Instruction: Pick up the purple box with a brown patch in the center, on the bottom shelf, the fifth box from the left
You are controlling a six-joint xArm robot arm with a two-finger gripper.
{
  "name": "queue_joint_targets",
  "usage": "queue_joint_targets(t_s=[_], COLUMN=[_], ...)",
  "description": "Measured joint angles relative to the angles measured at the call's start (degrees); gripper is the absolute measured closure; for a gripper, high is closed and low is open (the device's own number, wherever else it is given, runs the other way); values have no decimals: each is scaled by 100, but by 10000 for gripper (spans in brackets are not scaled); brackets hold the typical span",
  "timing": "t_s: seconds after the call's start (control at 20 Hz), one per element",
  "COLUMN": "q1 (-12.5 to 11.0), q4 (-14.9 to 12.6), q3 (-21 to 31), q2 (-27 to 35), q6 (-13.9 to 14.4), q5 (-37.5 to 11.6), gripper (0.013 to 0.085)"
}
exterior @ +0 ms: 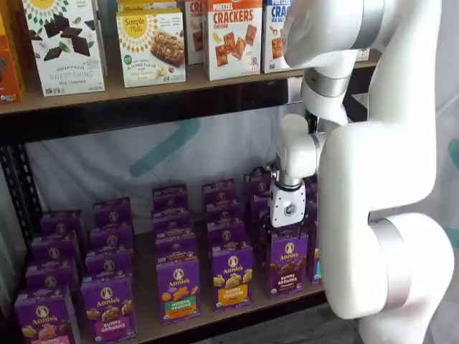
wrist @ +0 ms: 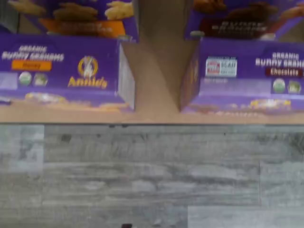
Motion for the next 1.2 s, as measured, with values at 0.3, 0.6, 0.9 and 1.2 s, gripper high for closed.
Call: queue_joint_targets(t_s=[0.3,0.6,0.9,1.2], q1=[-145,-328,-455,-557], q4=[66,-24,69,83], q3=[-772,-1345,-1857,-2218], q2=[624,1102,1548,1851], q6=[-201,-298,-517,-629], q5=[145,163,203,227], gripper=[130,130,130,130])
